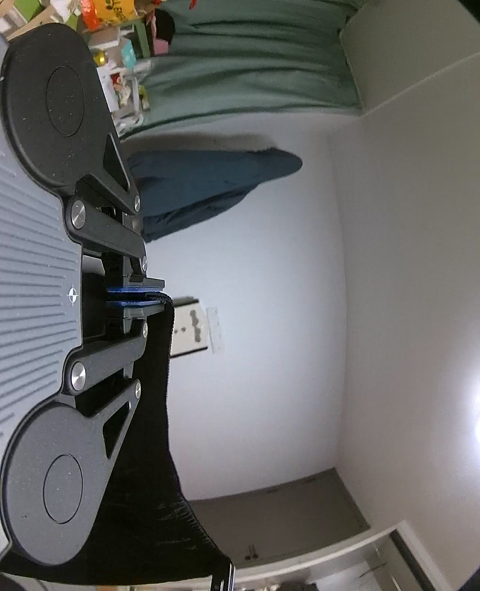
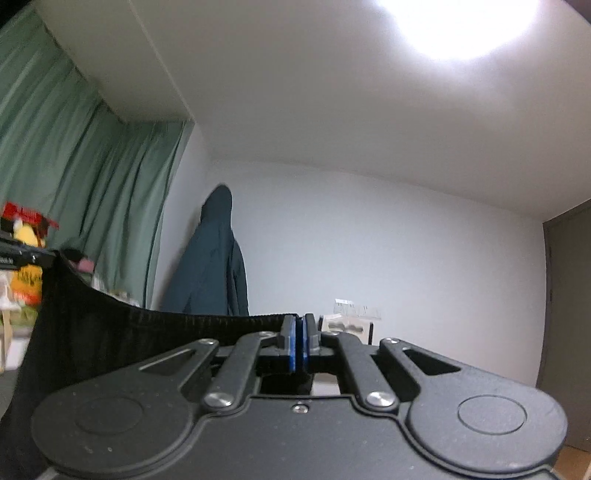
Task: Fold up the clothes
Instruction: 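Lift the trousers by the waistband with both grippers, spreading them apart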
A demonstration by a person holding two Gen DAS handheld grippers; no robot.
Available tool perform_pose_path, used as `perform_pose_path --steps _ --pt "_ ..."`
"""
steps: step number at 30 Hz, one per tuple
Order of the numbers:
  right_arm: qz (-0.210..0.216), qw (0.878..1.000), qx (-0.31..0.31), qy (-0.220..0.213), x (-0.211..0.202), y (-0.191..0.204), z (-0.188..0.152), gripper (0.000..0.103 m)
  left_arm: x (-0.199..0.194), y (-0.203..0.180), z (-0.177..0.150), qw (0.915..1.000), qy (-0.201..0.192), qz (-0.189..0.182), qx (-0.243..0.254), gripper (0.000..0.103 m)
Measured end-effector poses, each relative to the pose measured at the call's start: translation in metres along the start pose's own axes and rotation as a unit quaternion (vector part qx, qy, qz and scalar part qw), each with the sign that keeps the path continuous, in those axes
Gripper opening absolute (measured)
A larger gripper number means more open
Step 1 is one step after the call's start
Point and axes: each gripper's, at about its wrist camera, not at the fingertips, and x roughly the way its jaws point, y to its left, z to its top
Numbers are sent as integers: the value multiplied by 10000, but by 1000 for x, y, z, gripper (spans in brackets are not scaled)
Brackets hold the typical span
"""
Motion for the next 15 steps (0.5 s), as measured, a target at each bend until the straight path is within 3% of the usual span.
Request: perform_pose_path --steps 6,15 --pt "-121 9965 -190 801 50 15 -60 4 55 -8 -54 9970 758 -163 -74 4" --pt "50 9795 82 2014 145 28 -152 4 159 -21 -149 9814 1901 -171 -200 4"
